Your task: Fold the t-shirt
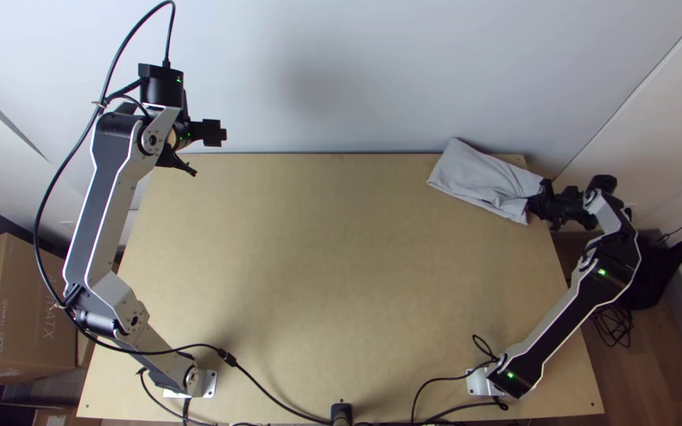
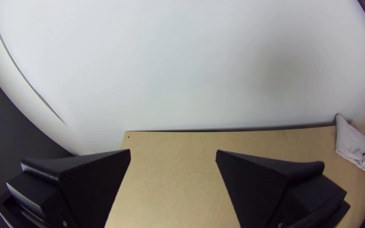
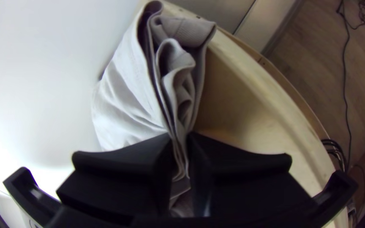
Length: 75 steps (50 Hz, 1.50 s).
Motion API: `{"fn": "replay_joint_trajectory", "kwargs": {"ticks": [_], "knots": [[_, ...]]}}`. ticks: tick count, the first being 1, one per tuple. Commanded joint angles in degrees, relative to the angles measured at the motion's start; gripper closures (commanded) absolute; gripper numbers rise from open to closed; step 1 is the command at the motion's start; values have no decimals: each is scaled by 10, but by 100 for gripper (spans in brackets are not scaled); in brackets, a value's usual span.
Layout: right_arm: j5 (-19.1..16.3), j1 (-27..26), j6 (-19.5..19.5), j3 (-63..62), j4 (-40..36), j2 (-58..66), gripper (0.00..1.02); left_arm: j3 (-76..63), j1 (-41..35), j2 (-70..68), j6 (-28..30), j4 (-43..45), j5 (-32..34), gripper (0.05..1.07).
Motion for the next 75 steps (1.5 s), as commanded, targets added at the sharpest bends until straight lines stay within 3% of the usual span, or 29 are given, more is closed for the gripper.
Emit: {"fn": "replay_joint_trajectory", "kwargs": {"ticks": [1,3,6,18,25,32,38,46,50,57,62,70,75], "knots": [[17,-27,-8,7,-1,-11,30,7,4,-13,9,8,0,10],[22,-35,-11,6,-2,-16,12,7,4,-14,9,8,0,10],[36,-42,-29,4,-6,-28,4,7,4,-16,9,8,0,10],[178,-55,-115,-32,34,-191,4,24,11,-25,9,12,0,10],[191,-43,-171,-55,67,-352,4,25,26,-44,9,34,12,10],[200,-13,-196,-56,117,-493,4,25,37,-80,9,61,15,10],[236,29,-198,-41,139,-590,4,21,43,-117,6,72,15,10],[255,87,-185,-52,188,-703,4,-33,60,-197,-8,98,15,10],[265,108,-182,-59,194,-748,4,-97,74,-257,-5,142,16,10],[277,109,-144,-105,227,-826,4,-275,85,-395,42,273,16,10],[277,109,-141,-194,319,-908,4,-407,91,-496,72,365,16,10],[278,106,-140,-457,547,-1068,4,-611,110,-642,127,511,16,10],[284,102,-147,-556,572,-1138,4,-741,107,-740,141,574,25,10]]}}
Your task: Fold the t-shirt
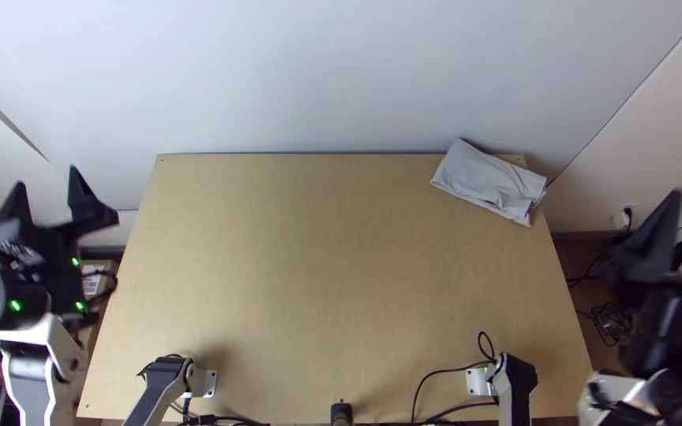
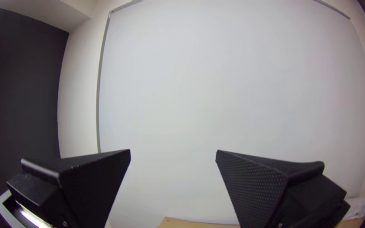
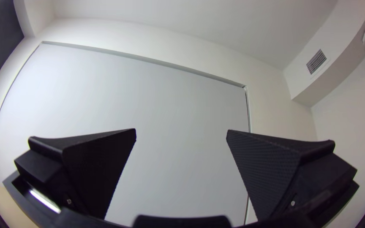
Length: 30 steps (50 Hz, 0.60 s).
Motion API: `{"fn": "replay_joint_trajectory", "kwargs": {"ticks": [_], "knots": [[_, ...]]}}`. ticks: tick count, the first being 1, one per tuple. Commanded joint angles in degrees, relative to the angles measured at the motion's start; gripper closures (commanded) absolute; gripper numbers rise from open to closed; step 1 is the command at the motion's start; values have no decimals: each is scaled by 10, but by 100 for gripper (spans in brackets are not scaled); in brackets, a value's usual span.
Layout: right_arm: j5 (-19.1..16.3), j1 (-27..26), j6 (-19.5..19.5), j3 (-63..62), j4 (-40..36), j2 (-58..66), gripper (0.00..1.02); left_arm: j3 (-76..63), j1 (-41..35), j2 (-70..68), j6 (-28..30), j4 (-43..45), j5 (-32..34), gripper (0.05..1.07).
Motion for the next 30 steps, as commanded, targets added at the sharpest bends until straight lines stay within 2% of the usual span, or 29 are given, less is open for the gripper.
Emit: {"fn": "replay_joint_trajectory", "kwargs": {"ticks": [1,6,17,23,25,30], "knots": [[10,-5,-1,-104,27,-63,4,-126,2,-94,29,53,18,10],[11,-6,-1,-173,29,-110,4,-228,2,-165,29,86,33,10],[11,-4,38,-290,30,-193,4,-435,2,-298,35,171,53,10],[10,0,59,-367,39,-249,4,-498,-2,-335,26,183,64,10],[10,-1,73,-379,18,-249,4,-517,-2,-338,22,185,64,10],[16,-2,74,-432,20,-249,4,-554,-1,-338,4,178,64,10]]}}
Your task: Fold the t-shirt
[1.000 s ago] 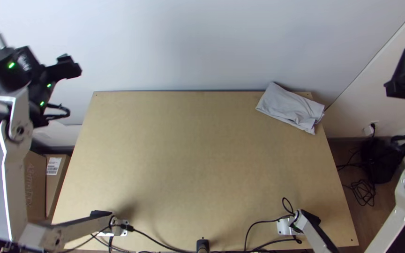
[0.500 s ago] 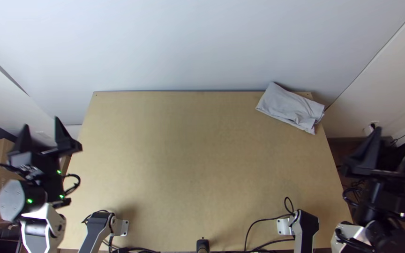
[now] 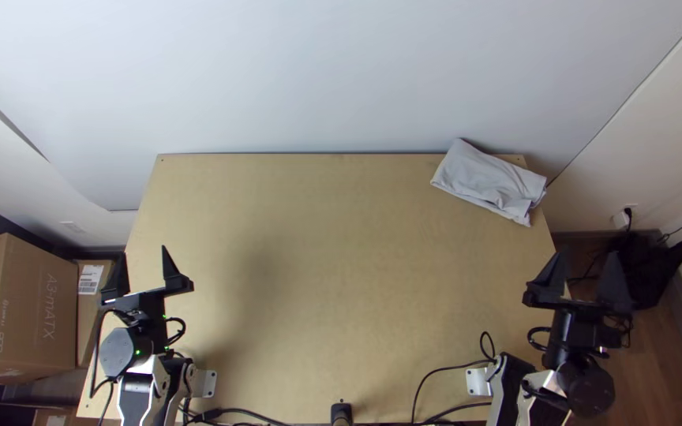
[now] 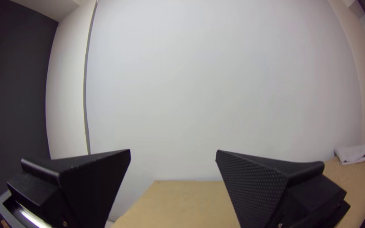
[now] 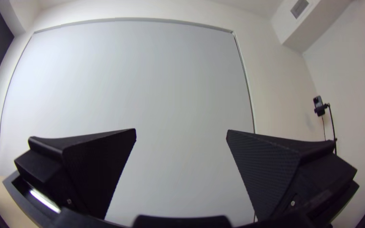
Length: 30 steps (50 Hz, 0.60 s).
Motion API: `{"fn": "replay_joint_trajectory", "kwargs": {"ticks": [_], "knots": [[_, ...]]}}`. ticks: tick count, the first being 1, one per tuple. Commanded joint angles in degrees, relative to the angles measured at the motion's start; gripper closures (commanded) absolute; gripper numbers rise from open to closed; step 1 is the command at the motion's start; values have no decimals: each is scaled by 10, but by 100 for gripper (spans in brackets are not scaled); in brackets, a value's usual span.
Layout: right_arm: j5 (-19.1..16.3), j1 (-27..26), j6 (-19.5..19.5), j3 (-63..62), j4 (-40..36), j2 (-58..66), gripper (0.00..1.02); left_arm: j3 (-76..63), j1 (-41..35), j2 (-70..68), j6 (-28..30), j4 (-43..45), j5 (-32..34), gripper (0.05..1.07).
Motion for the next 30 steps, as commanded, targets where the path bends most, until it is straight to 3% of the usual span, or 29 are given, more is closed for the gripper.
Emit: {"fn": "replay_joint_trajectory", "kwargs": {"ticks": [1,9,16,30], "knots": [[7,1,17,-62,1,-6,4,-43,-3,-8,-28,5,4,10],[7,2,17,-171,-14,-6,4,-97,-25,-8,-43,18,23,10],[6,6,19,-183,-160,-5,4,-104,-58,-8,-89,-28,32,10],[13,10,15,-183,-161,-3,4,-104,-68,-6,-101,-38,35,10]]}}
